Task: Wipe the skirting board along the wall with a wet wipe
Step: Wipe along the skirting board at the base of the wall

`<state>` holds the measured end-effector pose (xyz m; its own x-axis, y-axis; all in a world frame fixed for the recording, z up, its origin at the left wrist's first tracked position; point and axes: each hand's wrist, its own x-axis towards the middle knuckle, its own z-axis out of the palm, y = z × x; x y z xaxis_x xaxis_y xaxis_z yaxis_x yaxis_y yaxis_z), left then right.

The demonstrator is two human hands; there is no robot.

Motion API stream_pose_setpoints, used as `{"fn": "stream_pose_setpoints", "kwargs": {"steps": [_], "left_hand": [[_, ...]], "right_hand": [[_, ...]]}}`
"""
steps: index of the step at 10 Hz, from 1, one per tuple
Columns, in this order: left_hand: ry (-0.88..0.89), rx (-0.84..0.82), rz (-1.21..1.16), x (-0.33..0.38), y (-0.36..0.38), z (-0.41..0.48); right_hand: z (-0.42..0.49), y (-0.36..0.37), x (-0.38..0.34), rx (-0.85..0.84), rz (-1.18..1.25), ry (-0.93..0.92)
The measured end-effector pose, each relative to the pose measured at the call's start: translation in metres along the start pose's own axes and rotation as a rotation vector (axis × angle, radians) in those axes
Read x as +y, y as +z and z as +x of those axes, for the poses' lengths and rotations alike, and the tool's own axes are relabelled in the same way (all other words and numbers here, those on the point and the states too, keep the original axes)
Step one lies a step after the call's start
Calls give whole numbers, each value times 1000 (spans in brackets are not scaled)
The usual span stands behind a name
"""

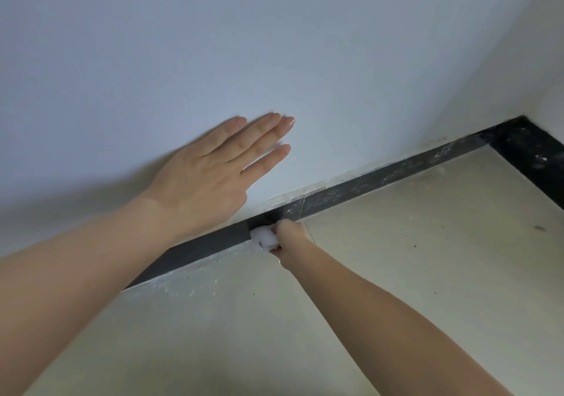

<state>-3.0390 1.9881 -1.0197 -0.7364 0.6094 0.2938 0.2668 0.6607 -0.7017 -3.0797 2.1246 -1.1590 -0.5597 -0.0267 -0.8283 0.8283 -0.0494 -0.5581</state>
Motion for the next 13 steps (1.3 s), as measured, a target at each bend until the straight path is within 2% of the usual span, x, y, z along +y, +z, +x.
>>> {"fn": "stream_pose_setpoints", "kwargs": {"steps": [1,2,3,4,5,6,7,8,9,10,11,12,13], "left_hand": [[-33,-36,70,3,-2,5],[-30,-70,104,1,-6,5],[-20,-116,164,2,-9,5],[-36,-149,193,6,-9,8],[-37,-151,203,10,-9,9],[-40,-159,197,12,-11,9],[-31,-170,199,10,-12,9],[-26,-180,222,9,-12,9],[-50,-176,202,13,-14,13],[-31,-148,147,19,-18,28],[-14,-139,102,23,-17,50],[-26,-161,133,26,-15,63],[-38,-167,160,29,-10,63]], "right_hand": [[34,-26,-12,-31,216,21],[30,-65,-47,37,237,33],[20,-83,-59,254,-143,-5],[-6,-63,-29,-33,149,127],[-28,-22,0,-242,309,349],[-26,-4,-13,-264,289,299],[-10,-26,-34,-192,289,234],[11,-69,-48,-159,448,75],[15,-100,-59,-49,698,-35],[-1,-85,-47,-122,683,79],[-18,-47,-18,-259,387,225],[-14,-31,-29,-273,355,263],[14,-57,-56,-210,321,236]]}}
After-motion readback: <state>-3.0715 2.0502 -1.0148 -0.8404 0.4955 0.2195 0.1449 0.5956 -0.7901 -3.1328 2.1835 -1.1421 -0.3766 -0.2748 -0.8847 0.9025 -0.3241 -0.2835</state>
